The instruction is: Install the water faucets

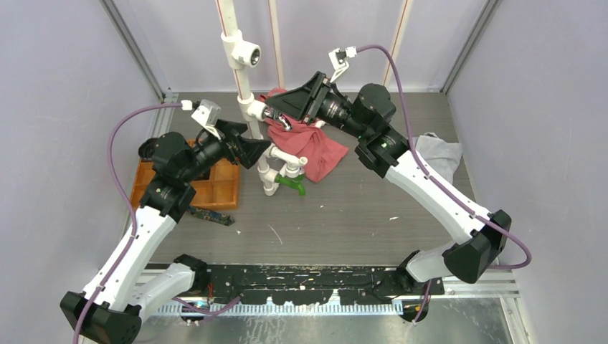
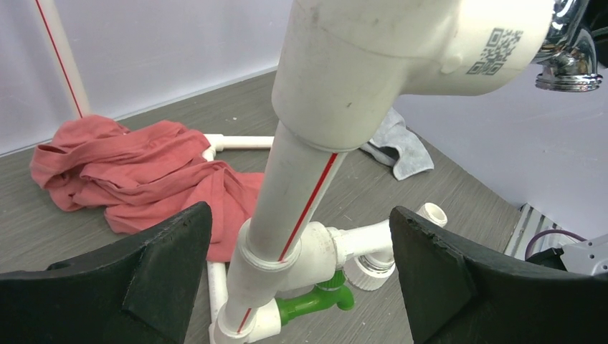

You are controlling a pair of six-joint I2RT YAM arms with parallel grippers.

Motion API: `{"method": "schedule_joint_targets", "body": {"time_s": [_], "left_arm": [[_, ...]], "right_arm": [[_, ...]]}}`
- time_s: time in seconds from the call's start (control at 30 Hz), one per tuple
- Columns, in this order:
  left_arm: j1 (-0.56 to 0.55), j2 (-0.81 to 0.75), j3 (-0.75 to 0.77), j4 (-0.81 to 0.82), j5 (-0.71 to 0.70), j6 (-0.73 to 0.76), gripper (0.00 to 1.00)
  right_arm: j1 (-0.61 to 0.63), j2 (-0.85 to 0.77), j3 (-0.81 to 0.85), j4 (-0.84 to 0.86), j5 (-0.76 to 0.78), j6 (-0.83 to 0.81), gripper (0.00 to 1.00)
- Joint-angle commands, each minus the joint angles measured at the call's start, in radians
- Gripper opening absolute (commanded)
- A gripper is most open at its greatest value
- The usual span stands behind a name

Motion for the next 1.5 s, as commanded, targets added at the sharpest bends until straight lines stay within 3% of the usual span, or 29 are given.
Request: {"method": "schedule_joint_targets", "body": {"time_s": [0.0, 0.13, 0.2, 0.23, 0.3, 0.47, 0.57, 0.8, 0.87, 0.97, 1.1, 1.47], "left_arm": [[0.004, -0.001, 0.000, 0.073, 0.027, -0.010, 0.92], [0.004, 0.002, -0.001, 0.076, 0.032, -0.013, 0.93], [0.004, 0.000, 0.000, 0.073, 0.031, -0.008, 0.93], [0.005, -0.001, -0.001, 0.073, 0.031, -0.007, 0.92], [0.004, 0.001, -0.003, 0.072, 0.030, -0.005, 0.93], [0.004, 0.011, -0.005, 0.075, 0.035, -0.006, 0.93], [0.004, 0.014, -0.008, 0.084, 0.035, -0.007, 0.93], [0.005, 0.007, -0.006, 0.072, 0.031, -0.001, 0.93], [0.004, 0.005, -0.006, 0.071, 0.027, 0.003, 0.93], [0.003, 0.009, -0.004, 0.076, 0.030, -0.008, 0.93], [0.003, 0.018, -0.005, 0.088, 0.041, -0.028, 0.93], [0.004, 0.015, -0.001, 0.076, 0.040, -0.034, 0.93]], "right_arm": [[-0.023, 0.018, -0.124, 0.392, -0.044, 0.511, 0.01], [-0.021, 0.017, -0.178, 0.379, 0.010, 0.531, 0.05], [-0.022, -0.017, -0.193, 0.307, 0.069, 0.459, 0.24], [-0.022, -0.035, -0.200, 0.273, 0.105, 0.412, 0.42], [-0.022, -0.070, -0.193, 0.195, 0.175, 0.308, 0.57], [-0.022, -0.111, -0.099, -0.037, 0.285, 0.014, 0.83], [-0.022, -0.121, -0.038, -0.142, 0.310, -0.150, 0.91], [-0.023, -0.231, -0.039, -0.196, 0.375, -0.478, 0.93], [-0.021, -0.267, -0.061, -0.145, 0.312, -0.605, 0.92], [-0.014, -0.316, -0.134, -0.031, 0.038, -0.820, 0.90], [0.030, -0.324, -0.152, -0.084, -0.172, -1.097, 0.91], [0.086, -0.188, -0.084, -0.103, -0.058, -1.284, 0.91]]}}
